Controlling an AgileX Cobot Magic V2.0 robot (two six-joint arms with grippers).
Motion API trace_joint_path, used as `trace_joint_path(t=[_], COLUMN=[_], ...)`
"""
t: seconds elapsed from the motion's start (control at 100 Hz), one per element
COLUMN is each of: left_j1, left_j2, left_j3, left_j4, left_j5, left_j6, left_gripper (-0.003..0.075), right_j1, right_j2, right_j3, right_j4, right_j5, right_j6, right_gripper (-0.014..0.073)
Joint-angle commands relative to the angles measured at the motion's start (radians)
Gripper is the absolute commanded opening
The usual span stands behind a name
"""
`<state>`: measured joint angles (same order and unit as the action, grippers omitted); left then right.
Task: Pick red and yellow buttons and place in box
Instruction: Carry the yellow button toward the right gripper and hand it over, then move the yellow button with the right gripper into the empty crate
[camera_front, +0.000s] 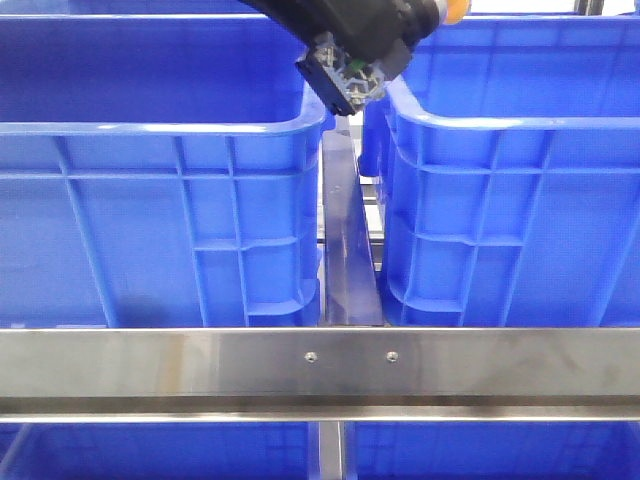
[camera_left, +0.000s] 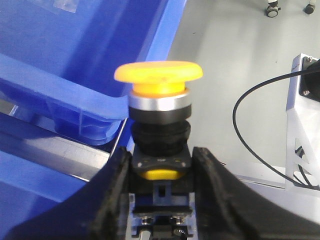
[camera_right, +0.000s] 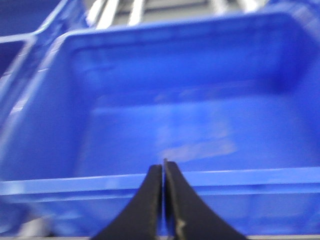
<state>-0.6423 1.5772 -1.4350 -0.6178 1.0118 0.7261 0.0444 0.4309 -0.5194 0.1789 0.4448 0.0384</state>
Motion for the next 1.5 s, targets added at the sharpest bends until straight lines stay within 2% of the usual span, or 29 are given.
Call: trace_joint_path(t=[0.0, 0.04, 0.09, 0.14, 0.18, 0.37, 0.58, 0.88, 0.98, 1.18, 1.23, 1.29, 1.39, 1.46, 1.49], left_j1=[-0.008, -0.008, -0.008, -0.008, -0.008, -0.008, -0.008, -0.008, -0.008, -0.008, -0.008, -0.008, -0.008, -0.008, -0.008], left_j2=[-0.040, -0.040, -0.040, -0.040, -0.040, -0.040, -0.040, -0.040, -0.040, -0.040, -0.040, -0.040, -0.040, -0.042, -0.042], left_j3=[-0.026, -0.026, -0.026, -0.026, -0.026, -0.026, -0.026, -0.026, -0.026, -0.026, -0.026, -0.028, -0.028, -0.028, -0.029], left_j4=[-0.051, -0.051, -0.051, -0.051, -0.051, -0.051, -0.051, -0.051, -0.051, -0.051, -0.051, -0.051, -0.055, -0.055, -0.055], left_j5=[-0.026, -0.026, -0.026, -0.026, -0.026, -0.026, -0.026, -0.026, -0.026, -0.026, -0.033, -0.035, -0.037, -0.042, -0.046], left_j6=[0.002, 0.002, 0.002, 0.002, 0.002, 0.002, 0.002, 0.002, 0.002, 0.002, 0.009, 0.025, 0.025, 0.025, 0.025], left_gripper=[0.0004, 0.0004, 0.0004, 0.0004, 0.0004, 0.0004, 0.0004, 0.0004, 0.0004, 0.0005, 0.0006, 0.0021, 0.0125, 0.0273, 0.0361], right_j1=[0.040, 0.066, 0.093, 0.118, 0.139, 0.228, 0.238, 0.238, 0.238, 0.238, 0.238, 0.238, 0.238, 0.238, 0.238], right_j2=[0.101, 0.151, 0.202, 0.253, 0.297, 0.493, 0.693, 0.834, 0.834, 0.834, 0.834, 0.834, 0.834, 0.834, 0.834], right_j3=[-0.097, -0.135, -0.171, -0.208, -0.241, -0.394, -0.497, -0.522, -0.522, -0.522, -0.522, -0.522, -0.522, -0.522, -0.522], right_j4=[0.115, 0.179, 0.240, 0.296, 0.348, 0.557, 0.738, 0.847, 0.859, 0.861, 0.861, 0.862, 0.863, 0.863, 0.863], right_j5=[-0.017, -0.001, 0.014, 0.032, 0.048, 0.151, 0.253, 0.336, 0.343, 0.345, 0.345, 0.346, 0.346, 0.345, 0.345], right_j6=[-0.001, -0.001, -0.001, -0.002, -0.002, -0.070, -0.153, -0.240, -0.254, -0.254, -0.254, -0.254, -0.254, -0.254, -0.254], right_gripper=[0.0253, 0.0389, 0.0510, 0.0588, 0.0616, 0.0611, 0.0611, 0.0611, 0.0563, 0.0225, 0.0173, 0.0149, 0.0150, 0.0150, 0.0150])
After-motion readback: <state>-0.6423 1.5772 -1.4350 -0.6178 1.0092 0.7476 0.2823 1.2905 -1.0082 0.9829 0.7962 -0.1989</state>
